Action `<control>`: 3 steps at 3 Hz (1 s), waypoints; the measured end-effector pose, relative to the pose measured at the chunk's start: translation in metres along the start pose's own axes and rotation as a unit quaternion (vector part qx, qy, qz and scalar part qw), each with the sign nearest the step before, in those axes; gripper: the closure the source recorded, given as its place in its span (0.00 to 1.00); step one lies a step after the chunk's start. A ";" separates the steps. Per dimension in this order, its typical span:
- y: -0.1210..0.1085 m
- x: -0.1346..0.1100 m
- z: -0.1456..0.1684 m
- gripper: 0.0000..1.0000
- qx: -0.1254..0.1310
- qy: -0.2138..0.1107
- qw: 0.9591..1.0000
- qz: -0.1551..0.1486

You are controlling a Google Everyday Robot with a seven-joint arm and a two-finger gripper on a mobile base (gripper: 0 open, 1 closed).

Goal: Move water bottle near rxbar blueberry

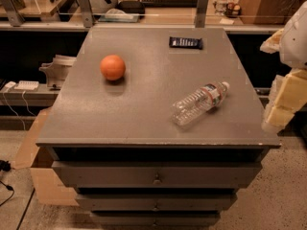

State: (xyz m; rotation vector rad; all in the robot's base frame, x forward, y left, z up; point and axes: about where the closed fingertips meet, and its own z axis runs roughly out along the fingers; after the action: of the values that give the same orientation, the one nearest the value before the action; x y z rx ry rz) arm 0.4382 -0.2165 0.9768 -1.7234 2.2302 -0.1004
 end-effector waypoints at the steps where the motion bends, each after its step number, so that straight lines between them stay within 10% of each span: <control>1: 0.000 0.000 0.000 0.00 0.000 0.000 1.000 0.000; 3: -0.027 -0.009 0.025 0.00 -0.011 -0.048 0.997 -0.051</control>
Offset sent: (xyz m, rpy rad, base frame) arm 0.0171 -0.0056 -0.0172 0.0675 -0.0406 0.0240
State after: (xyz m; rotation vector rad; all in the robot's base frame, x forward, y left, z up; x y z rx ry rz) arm 0.4721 -0.2120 0.9615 -1.8145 2.0820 -0.0156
